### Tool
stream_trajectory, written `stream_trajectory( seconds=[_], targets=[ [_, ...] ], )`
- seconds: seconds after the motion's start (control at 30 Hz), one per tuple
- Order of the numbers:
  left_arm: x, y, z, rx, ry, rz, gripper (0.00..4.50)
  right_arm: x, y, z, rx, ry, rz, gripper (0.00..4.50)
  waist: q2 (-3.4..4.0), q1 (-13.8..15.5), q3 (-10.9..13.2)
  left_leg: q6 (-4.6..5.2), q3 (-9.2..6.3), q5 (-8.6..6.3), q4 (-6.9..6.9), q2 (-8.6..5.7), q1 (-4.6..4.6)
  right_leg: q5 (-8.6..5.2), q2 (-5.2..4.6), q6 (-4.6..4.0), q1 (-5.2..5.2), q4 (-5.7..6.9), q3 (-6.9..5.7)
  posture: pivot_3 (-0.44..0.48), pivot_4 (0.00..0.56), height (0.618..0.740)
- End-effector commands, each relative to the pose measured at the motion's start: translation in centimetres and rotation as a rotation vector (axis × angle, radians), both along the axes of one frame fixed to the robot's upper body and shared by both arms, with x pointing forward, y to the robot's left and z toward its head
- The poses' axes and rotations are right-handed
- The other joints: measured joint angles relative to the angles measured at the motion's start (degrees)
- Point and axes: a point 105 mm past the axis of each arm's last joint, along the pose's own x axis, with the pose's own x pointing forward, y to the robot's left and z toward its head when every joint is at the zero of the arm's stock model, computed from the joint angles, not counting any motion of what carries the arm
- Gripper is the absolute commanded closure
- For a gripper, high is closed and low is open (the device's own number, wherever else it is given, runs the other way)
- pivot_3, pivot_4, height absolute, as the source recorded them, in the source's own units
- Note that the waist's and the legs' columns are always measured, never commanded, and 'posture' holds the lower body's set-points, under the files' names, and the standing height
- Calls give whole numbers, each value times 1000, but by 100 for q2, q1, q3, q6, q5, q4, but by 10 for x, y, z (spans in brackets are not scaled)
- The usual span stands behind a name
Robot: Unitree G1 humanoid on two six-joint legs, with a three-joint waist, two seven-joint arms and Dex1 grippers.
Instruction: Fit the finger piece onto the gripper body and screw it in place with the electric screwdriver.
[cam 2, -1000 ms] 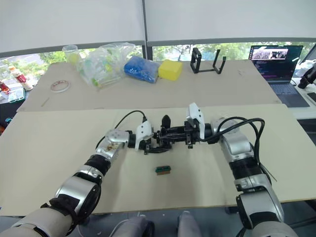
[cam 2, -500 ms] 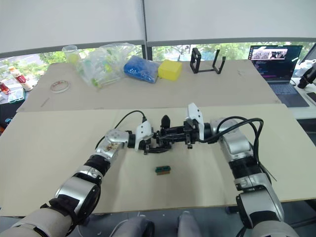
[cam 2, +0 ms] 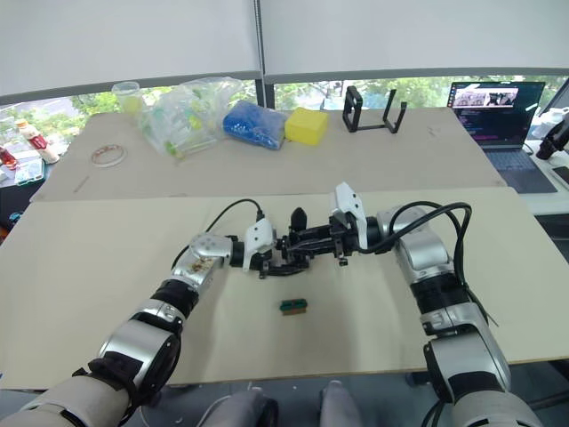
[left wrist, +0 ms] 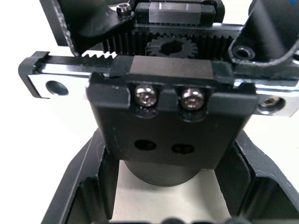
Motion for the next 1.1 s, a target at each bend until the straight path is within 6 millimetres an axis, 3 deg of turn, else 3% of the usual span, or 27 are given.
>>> stream_trajectory(
  seconds=[0.03,0.43,1.1],
  targets=[
    [1,-3,24,-49,-80,-38,2200,1,-20,-55,-149,185,-137,4192,0,0,0,0,0,0,0,0,0,0,0,0,0,0,0,0,150,740],
    [0,0,25,-44,-81,-36,2200,4,-22,-61,-151,210,-163,4192,1,-11,-1,-1,0,0,-2,0,3,0,-1,0,0,-2,7,0,150,740],
    [-1,-3,24,-47,-76,-36,2200,8,-13,-37,-147,48,-124,4192,1,-30,-1,-6,0,-3,-5,1,6,0,7,0,-8,-2,26,0,150,740]
  ],
)
